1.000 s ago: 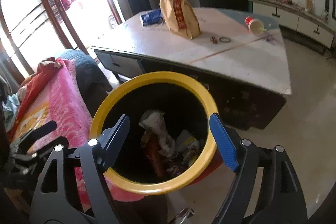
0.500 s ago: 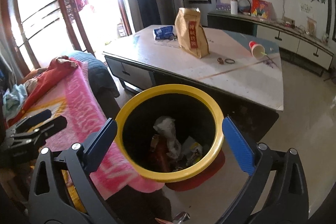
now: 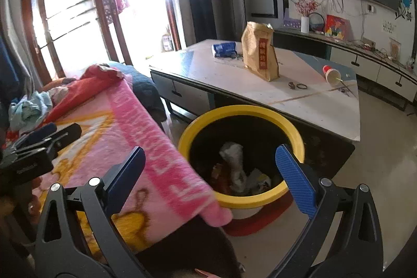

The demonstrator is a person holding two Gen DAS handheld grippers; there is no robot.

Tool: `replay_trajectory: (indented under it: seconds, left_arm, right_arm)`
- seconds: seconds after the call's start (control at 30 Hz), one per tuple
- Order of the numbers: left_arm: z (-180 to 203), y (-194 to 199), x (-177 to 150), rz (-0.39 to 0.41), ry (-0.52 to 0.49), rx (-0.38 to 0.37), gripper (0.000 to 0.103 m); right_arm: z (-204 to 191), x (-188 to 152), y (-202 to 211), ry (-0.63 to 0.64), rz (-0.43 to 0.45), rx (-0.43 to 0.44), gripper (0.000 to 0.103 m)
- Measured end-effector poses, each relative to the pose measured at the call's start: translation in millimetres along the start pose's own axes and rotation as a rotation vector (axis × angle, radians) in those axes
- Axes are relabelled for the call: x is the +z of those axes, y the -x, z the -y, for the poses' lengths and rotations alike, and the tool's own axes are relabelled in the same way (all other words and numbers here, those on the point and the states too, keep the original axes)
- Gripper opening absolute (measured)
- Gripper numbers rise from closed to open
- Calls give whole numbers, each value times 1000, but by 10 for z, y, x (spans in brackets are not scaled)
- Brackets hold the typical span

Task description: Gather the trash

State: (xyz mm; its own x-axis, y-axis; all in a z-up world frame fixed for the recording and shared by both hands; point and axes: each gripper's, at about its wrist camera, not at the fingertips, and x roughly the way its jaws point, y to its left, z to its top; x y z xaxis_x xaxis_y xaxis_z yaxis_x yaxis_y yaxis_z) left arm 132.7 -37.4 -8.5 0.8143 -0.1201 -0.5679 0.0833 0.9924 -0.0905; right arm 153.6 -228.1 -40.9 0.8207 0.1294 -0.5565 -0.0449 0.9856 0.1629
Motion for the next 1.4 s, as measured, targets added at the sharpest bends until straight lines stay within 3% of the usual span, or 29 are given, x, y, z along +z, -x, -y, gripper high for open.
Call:
replay_trajectory:
  seconds: [0.17, 0.57, 1.4]
  left_arm:
    - [-114, 211, -147, 41, 0, 46, 97]
    - [-304, 667, -477, 179, -2, 92, 97]
    - [-349, 706, -612, 182, 16, 78, 97]
  right_arm:
    - [-222, -148, 109, 49, 68, 12, 92]
    - [-579, -444, 446, 144, 329, -78, 92]
    - [-591, -488, 433, 153, 318, -76, 92]
